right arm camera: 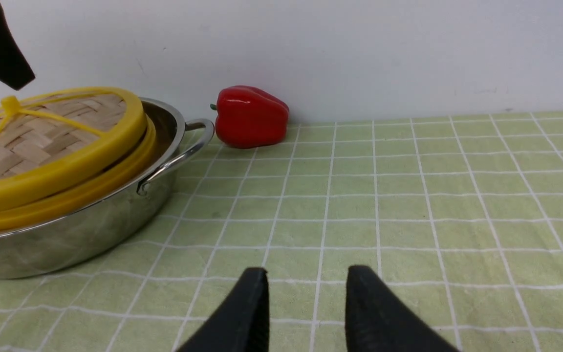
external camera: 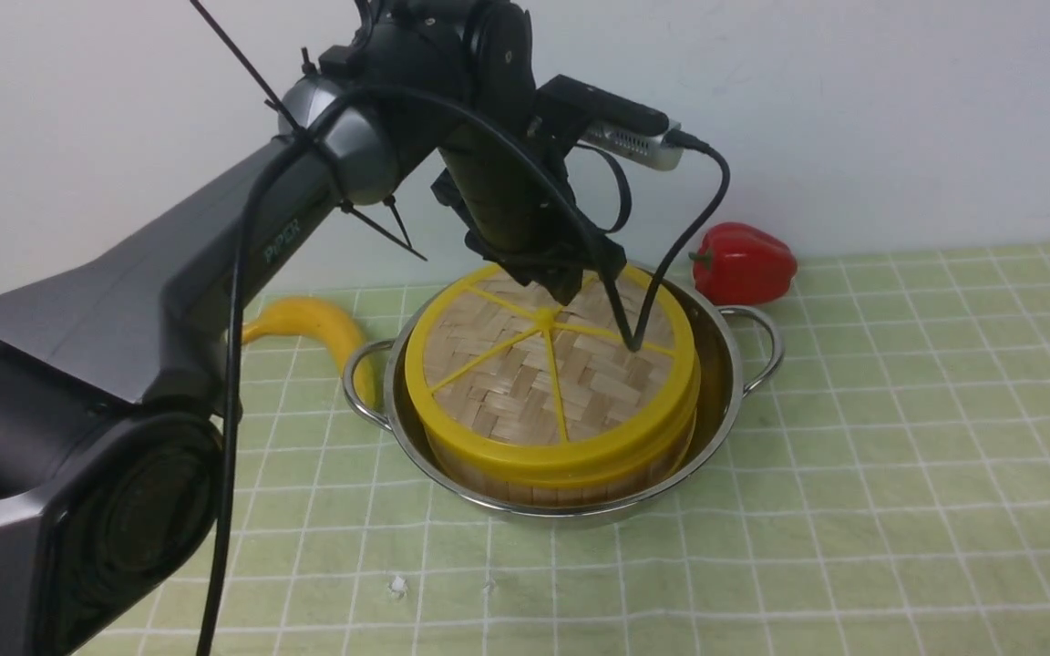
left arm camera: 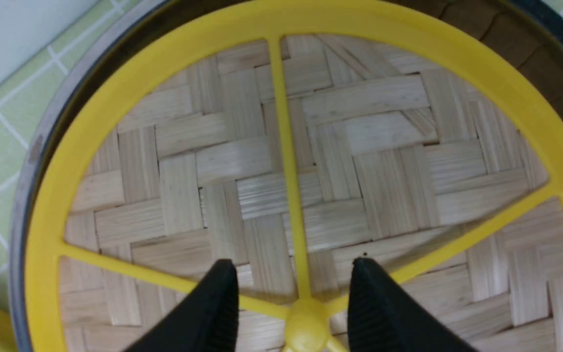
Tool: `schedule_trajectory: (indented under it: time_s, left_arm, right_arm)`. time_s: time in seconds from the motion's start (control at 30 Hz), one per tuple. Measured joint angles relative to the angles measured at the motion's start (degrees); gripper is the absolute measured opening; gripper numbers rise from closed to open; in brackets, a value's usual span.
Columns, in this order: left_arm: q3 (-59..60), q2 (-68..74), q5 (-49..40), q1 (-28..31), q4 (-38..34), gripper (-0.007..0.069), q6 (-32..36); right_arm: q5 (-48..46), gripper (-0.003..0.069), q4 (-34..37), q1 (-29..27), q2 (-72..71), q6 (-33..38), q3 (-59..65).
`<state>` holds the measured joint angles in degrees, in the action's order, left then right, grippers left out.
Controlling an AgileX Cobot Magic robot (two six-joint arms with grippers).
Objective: Place the steamer in the pot on the green tablecloth, and put the lid on the steamer.
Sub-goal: 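Place the yellow bamboo steamer lid onto the steamer in the pot with the left gripper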
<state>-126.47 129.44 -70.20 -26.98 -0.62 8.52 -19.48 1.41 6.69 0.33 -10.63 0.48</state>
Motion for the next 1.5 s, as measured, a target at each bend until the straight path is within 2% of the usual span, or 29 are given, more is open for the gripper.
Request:
schedule_trajectory:
  time_s: [0.63, 1.23, 1.5]
  left_arm:
    - [0.13, 0.0, 0.0, 0.0, -0.12, 0.0295, -11.0]
    - [1.07, 0.95, 0.01, 0.0, -0.26, 0.0291, -13.55]
    - [1.07, 1.52, 0.01, 0.0, -0.32, 0.0212, -14.22]
  right_arm:
    - [0.0, 0.0241, 0.0, 0.0, 0.0, 0.0, 0.0]
    - [0.0, 0.0242, 0.0, 0.0, 0.0, 0.0, 0.0]
    - [0.0, 0.0242, 0.0, 0.0, 0.0, 0.0, 0.0]
